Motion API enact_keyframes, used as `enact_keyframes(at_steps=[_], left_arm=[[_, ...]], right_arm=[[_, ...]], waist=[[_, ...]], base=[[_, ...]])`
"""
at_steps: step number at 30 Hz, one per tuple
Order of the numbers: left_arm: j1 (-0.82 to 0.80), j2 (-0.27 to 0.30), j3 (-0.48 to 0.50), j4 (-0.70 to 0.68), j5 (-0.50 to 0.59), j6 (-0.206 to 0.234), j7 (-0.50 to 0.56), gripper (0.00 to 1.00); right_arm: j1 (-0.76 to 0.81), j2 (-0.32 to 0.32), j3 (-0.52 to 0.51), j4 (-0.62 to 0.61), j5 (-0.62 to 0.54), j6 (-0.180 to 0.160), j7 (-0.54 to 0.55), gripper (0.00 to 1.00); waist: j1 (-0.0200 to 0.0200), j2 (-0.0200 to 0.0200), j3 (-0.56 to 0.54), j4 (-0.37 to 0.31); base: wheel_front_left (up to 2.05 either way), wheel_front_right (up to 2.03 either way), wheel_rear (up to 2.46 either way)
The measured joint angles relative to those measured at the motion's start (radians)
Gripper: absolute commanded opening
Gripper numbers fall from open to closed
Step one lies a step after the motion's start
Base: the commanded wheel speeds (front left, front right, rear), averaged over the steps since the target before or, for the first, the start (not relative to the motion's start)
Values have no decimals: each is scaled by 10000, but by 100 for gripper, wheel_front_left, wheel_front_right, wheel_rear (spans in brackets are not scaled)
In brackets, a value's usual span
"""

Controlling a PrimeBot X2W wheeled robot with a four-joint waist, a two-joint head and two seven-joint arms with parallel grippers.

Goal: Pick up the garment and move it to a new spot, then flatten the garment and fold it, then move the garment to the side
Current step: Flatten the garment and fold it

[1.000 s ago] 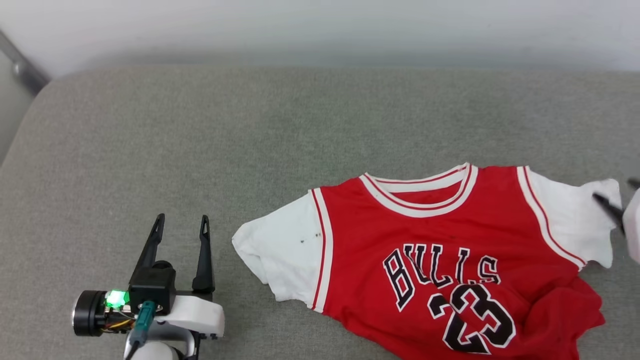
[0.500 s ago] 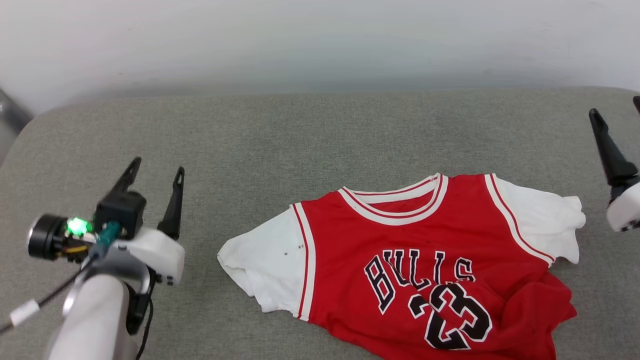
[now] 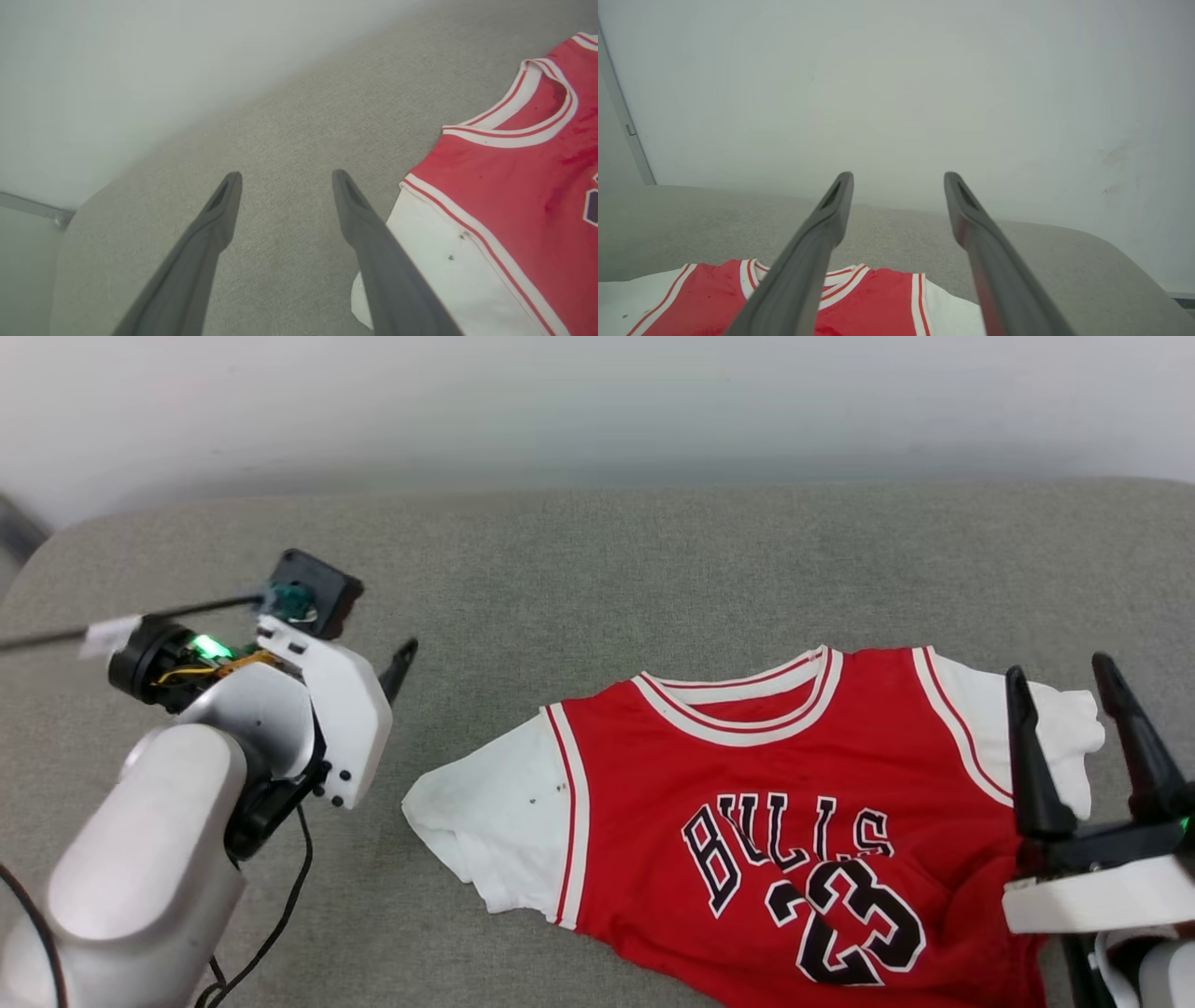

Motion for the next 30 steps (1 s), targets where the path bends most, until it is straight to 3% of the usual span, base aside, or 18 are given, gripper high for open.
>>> enact_keyframes(at_steps=[7,12,23,30], left_arm=[[-1266,1404,-2182,-617,-2341,0,3145,100],[-2235,1818,-3655,-690,-3413,0,4805,100],[-2872,2249,-5935,12,-4201,0,6123,100],[-3368,2428,-6859,79,-4291,-2,5691,100]], right_arm=[[564,418,46,-639,-238,0,213,100],[476,418,282,-658,-305,0,238,100],[-83,322,696,-370,-397,0,132,100],[-220,334,779,-136,-412,0,0,100]], waist=[[0,0,430,-99],[0,0,868,-251],[1,0,1719,-737],[-1,0,2004,-880]], base=[[0,0,0],[0,0,0],[0,0,0],[0,0,0]])
